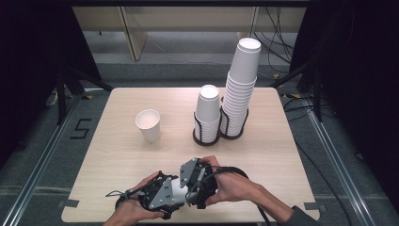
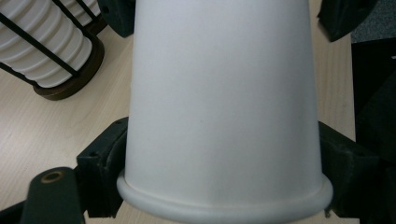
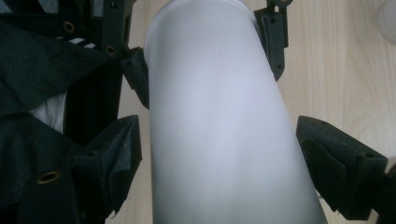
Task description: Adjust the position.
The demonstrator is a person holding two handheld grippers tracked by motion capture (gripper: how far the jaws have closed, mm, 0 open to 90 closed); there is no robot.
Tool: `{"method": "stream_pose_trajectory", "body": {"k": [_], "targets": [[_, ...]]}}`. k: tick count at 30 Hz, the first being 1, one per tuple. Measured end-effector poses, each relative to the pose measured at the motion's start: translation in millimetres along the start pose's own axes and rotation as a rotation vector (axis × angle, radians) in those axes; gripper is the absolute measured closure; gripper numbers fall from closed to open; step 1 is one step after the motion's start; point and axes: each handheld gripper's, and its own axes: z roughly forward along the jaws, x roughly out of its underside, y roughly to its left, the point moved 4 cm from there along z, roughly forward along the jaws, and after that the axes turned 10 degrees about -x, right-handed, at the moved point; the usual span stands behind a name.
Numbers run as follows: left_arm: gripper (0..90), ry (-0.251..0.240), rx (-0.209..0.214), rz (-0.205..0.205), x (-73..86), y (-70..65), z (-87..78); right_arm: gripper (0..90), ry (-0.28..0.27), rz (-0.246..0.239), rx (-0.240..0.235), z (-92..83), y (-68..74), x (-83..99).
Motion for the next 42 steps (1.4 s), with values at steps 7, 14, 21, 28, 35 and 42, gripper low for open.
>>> {"method": "stream_pose_trajectory", "body": {"k": [7, 14, 21, 28, 35, 42], "targets": [[17.9, -0.024, 0.035, -0.029, -2.5, -4.2, -0.9, 17.5, 0.042, -0.004, -0.023, 5.6, 1.1, 3.4], [17.7, -0.022, 0.024, -0.001, -2.5, -4.4, -2.3, 23.3, 0.058, -0.055, -0.026, 10.2, -1.3, 4.7], [14.7, -0.075, 0.017, -0.014, -2.8, -4.3, -0.6, 24.7, 0.047, -0.071, -0.014, 8.6, -1.2, 10.6], [10.8, -0.173, 0.023, -0.136, 2.4, 1.1, 1.0, 24.4, -0.006, -0.074, 0.007, 4.5, -4.0, 20.1], [10.8, -0.265, 0.042, -0.269, 5.3, 7.5, -0.1, 24.4, -0.174, -0.003, -0.020, -2.8, -4.0, 30.5], [14.0, -0.319, 0.069, -0.397, 7.0, 10.8, 1.5, 24.3, -0.326, 0.054, -0.031, -14.2, -4.6, 43.9]]}}
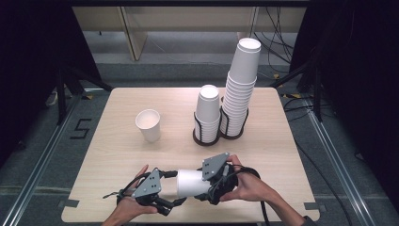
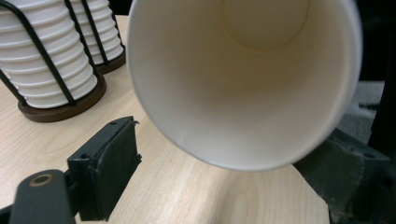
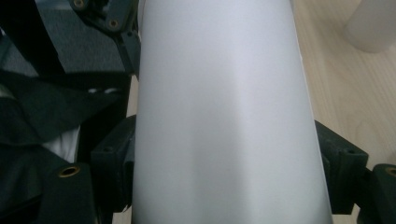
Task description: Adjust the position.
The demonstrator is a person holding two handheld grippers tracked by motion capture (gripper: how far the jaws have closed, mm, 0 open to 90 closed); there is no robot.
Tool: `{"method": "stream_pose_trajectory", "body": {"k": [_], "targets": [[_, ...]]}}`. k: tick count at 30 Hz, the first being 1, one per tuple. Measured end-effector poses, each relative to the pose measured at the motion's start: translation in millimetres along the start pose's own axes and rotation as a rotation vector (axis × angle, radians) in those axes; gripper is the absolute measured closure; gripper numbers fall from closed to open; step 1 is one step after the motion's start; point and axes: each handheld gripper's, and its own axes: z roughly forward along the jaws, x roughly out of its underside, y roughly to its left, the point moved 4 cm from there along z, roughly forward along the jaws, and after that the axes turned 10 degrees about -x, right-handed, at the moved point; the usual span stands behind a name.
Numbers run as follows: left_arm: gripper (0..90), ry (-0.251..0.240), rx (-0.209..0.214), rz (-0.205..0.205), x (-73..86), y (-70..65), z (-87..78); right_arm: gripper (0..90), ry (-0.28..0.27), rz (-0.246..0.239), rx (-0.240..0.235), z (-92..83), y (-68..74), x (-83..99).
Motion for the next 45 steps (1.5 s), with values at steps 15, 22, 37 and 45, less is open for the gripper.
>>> {"method": "stream_pose_trajectory", "body": {"k": [15, 22, 37, 45], "targets": [[12.4, -0.092, 0.103, -0.096, -8.5, -5.1, -2.0, 23.9, -0.150, 0.008, -0.097, -1.9, -0.2, 6.7], [9.7, -0.109, 0.103, -0.104, -10.7, -4.9, -3.1, 23.8, -0.158, 0.000, -0.110, 3.0, -2.3, 8.0], [15.6, -0.102, 0.098, -0.049, -13.9, -6.1, -5.0, 25.2, -0.107, 0.008, -0.107, 11.7, 0.2, 12.2], [17.9, -0.058, 0.080, -0.003, -14.5, -11.5, -2.6, 23.3, 0.008, -0.005, -0.013, 21.1, 3.3, 12.8]]}}
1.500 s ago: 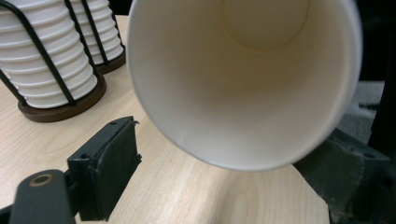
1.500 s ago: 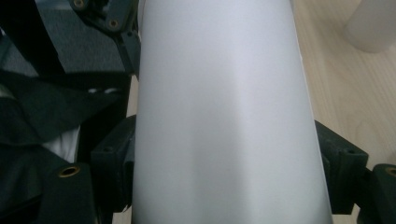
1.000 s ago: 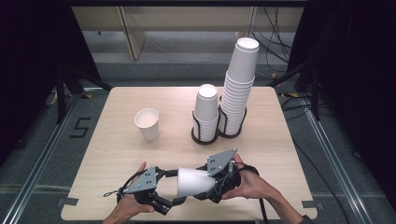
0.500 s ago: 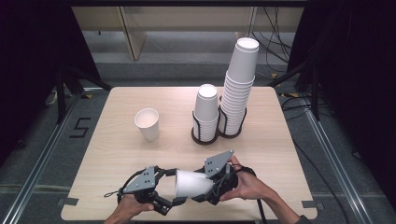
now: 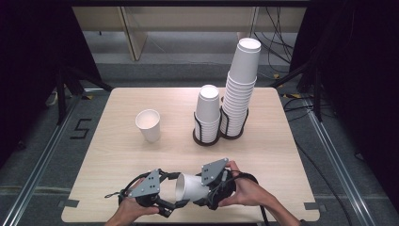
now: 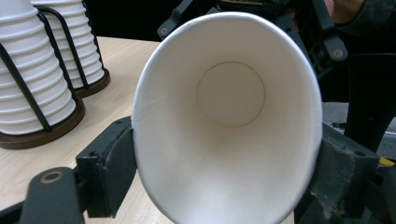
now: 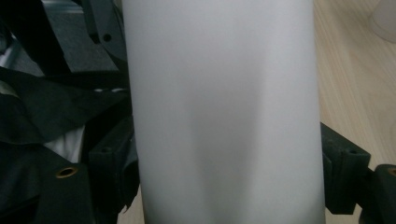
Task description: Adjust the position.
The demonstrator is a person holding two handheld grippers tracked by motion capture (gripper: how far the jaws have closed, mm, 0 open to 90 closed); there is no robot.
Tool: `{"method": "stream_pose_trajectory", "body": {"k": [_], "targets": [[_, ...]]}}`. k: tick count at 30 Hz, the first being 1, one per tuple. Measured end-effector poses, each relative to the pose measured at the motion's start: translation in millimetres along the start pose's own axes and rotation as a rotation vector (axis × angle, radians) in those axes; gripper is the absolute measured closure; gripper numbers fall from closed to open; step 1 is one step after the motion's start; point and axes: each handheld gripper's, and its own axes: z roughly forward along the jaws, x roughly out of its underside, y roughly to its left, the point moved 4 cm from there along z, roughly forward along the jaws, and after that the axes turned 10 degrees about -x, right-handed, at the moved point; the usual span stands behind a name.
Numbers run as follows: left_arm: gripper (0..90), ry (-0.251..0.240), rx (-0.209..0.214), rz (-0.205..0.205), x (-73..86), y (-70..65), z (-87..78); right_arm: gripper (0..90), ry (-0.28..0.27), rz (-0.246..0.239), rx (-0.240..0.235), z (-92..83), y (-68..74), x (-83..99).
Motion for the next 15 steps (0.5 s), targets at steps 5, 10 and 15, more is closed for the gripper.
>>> {"method": "stream_pose_trajectory", "body": {"k": [5, 10, 15], "targets": [[18.8, 0.014, -0.011, 0.015, -0.8, -1.8, 0.5, 23.3, 0.048, -0.007, 0.022, 4.1, 2.6, -0.2], [18.6, 0.038, -0.026, 0.043, -2.5, -3.0, -0.5, 23.3, 0.060, -0.017, 0.036, 5.8, 3.0, -0.6], [16.8, 0.036, -0.033, 0.054, -2.6, -4.9, 1.9, 22.9, 0.081, -0.019, 0.043, 8.4, 3.1, -0.1]]}}
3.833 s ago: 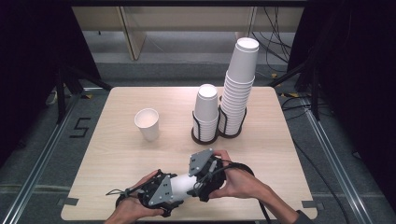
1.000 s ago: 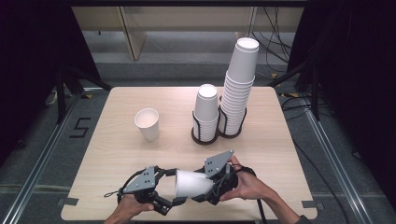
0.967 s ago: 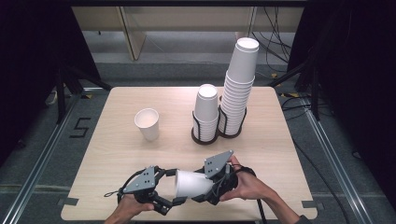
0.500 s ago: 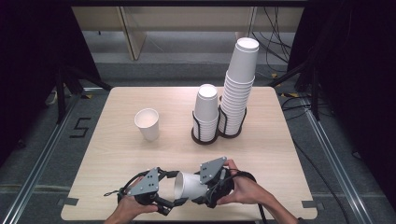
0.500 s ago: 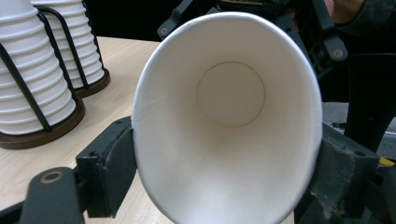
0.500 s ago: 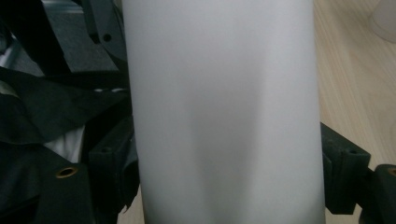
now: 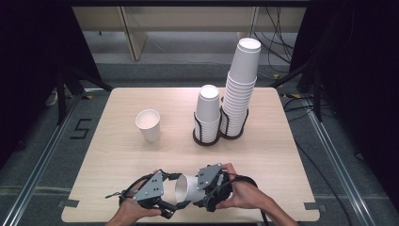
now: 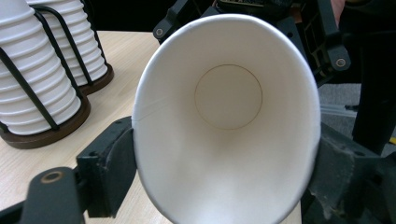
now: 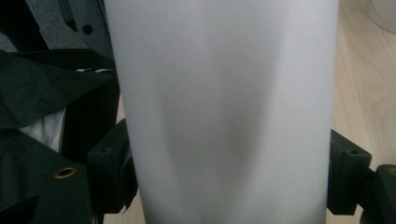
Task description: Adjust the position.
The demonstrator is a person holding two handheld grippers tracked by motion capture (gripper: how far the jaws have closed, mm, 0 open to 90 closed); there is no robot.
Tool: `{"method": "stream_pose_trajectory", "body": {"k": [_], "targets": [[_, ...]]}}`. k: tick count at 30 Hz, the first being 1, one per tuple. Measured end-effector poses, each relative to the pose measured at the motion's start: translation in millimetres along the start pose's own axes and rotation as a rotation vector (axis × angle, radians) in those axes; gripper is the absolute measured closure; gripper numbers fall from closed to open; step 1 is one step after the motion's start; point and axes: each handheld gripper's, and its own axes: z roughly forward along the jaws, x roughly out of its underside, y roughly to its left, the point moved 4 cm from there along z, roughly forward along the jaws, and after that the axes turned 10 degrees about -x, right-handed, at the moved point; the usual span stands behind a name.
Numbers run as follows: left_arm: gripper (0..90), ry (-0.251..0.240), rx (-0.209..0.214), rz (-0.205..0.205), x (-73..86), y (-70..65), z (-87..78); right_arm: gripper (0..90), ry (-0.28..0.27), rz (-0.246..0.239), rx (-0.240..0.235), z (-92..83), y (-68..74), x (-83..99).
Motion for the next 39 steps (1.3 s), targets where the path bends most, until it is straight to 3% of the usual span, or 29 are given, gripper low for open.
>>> {"method": "stream_pose_trajectory", "body": {"k": [1, 2, 4, 5, 7, 8, 9, 14, 17, 19, 28, 32, 36, 39], "targets": [[16.0, 0.003, 0.000, -0.001, 0.1, -0.5, 0.1, 23.0, 0.003, 0.020, 0.005, 0.5, 1.0, 0.4], [15.2, 0.002, -0.001, -0.004, 0.2, -0.8, 0.1, 23.0, 0.001, -0.009, -0.003, 2.7, -1.3, 0.4], [13.0, -0.011, -0.004, -0.027, 0.1, 0.0, 0.0, 23.0, -0.007, -0.006, -0.001, 3.0, -1.0, 0.9], [12.1, -0.045, -0.002, -0.061, -0.6, 0.3, 0.9, 23.0, -0.021, 0.003, -0.015, 2.8, -0.5, 1.0], [10.0, -0.053, -0.025, -0.079, -1.6, 2.3, -0.7, 23.1, -0.076, 0.027, -0.033, 1.9, -1.4, 1.4], [7.7, -0.066, -0.028, -0.081, -1.9, 3.2, -0.8, 23.2, -0.103, 0.060, -0.040, 0.3, -0.9, 2.3], [6.0, -0.069, -0.039, -0.090, -2.3, 4.6, -3.0, 23.2, -0.120, 0.037, -0.046, 0.0, -3.6, 2.4], [11.1, -0.110, -0.035, -0.173, -2.0, 9.7, -6.2, 23.3, -0.253, 0.085, -0.077, -10.9, -9.7, 4.1], [13.6, -0.162, -0.028, -0.233, -3.0, 12.8, -6.3, 23.1, -0.335, 0.104, -0.084, -17.3, -14.7, 5.6], [13.7, -0.163, -0.034, -0.245, -4.1, 13.4, -8.3, 22.9, -0.361, 0.109, -0.080, -18.2, -15.3, 5.6], [7.6, -0.201, -0.046, -0.259, -5.4, 9.4, -3.6, 22.3, -0.387, 0.124, -0.098, -6.1, -12.3, 0.1], [6.7, -0.197, -0.071, -0.245, -5.8, 9.1, -5.1, 22.0, -0.396, 0.129, -0.105, -0.1, -11.0, -2.4], [11.8, -0.221, -0.036, -0.251, -6.0, 10.0, -5.6, 20.9, -0.386, 0.149, -0.118, 4.7, -10.7, -2.4], [13.9, -0.201, -0.042, -0.224, -5.8, 9.3, -5.5, 18.8, -0.360, 0.150, -0.087, 5.0, -12.7, -0.6]]}}
